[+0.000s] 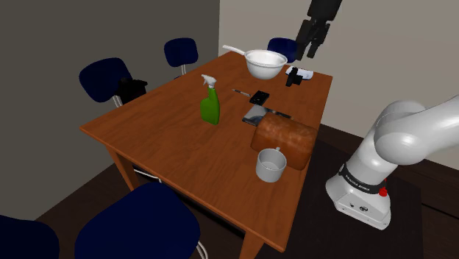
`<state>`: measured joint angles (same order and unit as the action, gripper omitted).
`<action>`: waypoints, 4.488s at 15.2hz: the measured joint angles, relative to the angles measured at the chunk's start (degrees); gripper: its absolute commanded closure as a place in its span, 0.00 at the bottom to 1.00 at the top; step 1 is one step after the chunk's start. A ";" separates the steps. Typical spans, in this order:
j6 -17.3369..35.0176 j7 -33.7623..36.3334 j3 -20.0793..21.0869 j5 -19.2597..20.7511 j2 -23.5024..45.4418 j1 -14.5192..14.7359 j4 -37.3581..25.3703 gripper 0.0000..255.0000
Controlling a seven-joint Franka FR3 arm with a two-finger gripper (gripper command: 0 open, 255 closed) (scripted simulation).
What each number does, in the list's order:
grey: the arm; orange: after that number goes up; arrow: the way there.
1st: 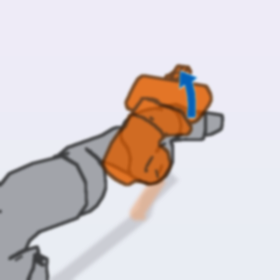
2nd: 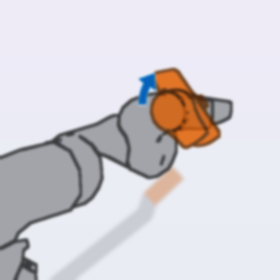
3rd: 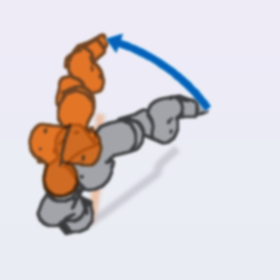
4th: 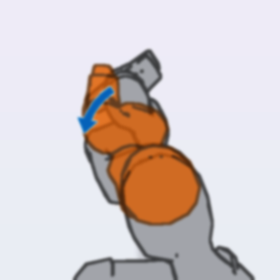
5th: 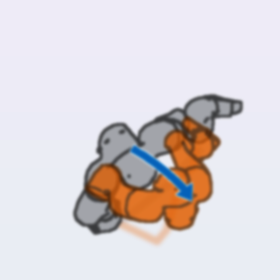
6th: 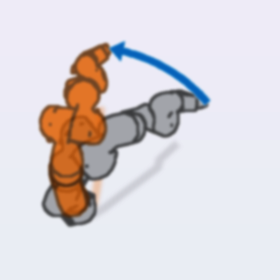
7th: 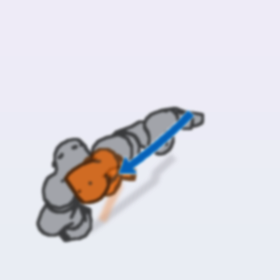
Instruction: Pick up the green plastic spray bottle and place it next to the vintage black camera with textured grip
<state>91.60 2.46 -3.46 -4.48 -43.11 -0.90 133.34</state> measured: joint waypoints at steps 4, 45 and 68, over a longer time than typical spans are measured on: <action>3.57 0.03 0.51 -0.19 4.04 0.40 -0.65 0.00; 29.87 4.92 6.35 2.33 56.78 4.66 -30.01 1.00; 19.82 5.40 6.39 2.41 54.49 4.69 -37.79 1.00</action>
<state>111.42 7.86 2.93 -2.07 11.37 3.79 95.55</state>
